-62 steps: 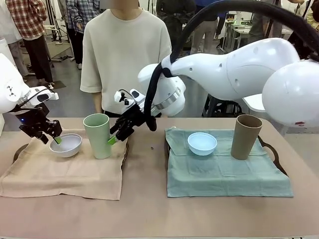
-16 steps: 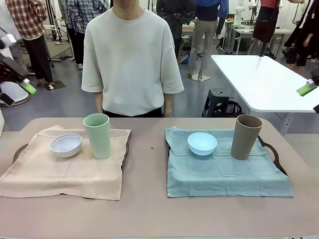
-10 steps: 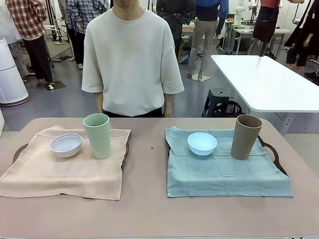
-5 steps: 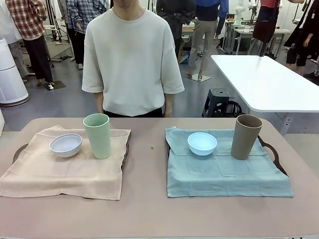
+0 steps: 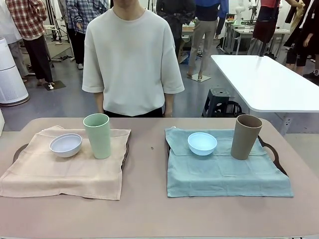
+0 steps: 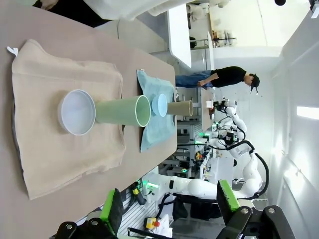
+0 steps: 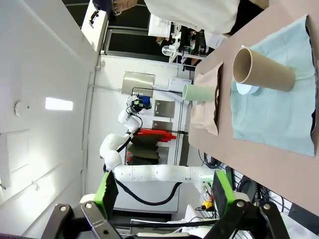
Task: Set up a tray with a mat and arrange the tableware.
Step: Place the Picnic Bowl and Reusable plastic cup back onto the Handle tray in front of the human's position.
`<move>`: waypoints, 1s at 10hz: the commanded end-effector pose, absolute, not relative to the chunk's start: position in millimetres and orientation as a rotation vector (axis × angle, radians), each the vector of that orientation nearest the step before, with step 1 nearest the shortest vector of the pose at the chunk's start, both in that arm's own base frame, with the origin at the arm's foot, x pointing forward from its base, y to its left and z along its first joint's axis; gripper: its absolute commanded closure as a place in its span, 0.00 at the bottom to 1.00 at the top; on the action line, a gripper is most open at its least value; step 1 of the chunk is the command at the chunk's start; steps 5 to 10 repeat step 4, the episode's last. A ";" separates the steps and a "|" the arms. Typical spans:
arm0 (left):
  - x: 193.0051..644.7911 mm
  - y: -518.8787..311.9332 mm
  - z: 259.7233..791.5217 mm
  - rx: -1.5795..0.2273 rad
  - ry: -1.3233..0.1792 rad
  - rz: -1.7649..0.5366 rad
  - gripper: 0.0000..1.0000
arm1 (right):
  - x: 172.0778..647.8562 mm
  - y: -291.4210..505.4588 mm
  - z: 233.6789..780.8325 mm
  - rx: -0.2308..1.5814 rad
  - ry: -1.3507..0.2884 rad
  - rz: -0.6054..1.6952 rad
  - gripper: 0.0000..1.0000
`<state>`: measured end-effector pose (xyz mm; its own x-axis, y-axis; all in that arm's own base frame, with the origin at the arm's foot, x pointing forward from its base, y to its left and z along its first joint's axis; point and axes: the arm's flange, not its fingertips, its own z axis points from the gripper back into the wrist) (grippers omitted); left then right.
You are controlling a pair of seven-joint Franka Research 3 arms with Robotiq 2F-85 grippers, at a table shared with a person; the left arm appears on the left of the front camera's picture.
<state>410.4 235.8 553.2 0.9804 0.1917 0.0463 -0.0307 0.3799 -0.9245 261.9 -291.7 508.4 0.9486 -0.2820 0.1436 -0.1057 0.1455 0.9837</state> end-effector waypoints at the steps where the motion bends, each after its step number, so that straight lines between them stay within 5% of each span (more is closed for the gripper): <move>1: 408.8 236.7 553.0 -1.180 -0.157 0.142 0.00 | 260.9 -292.0 509.1 1.437 -0.335 -0.121 0.00; 10: 408.8 236.7 553.0 -1.180 -0.157 0.142 0.00 | 260.9 -292.0 509.1 1.437 -0.335 -0.121 0.00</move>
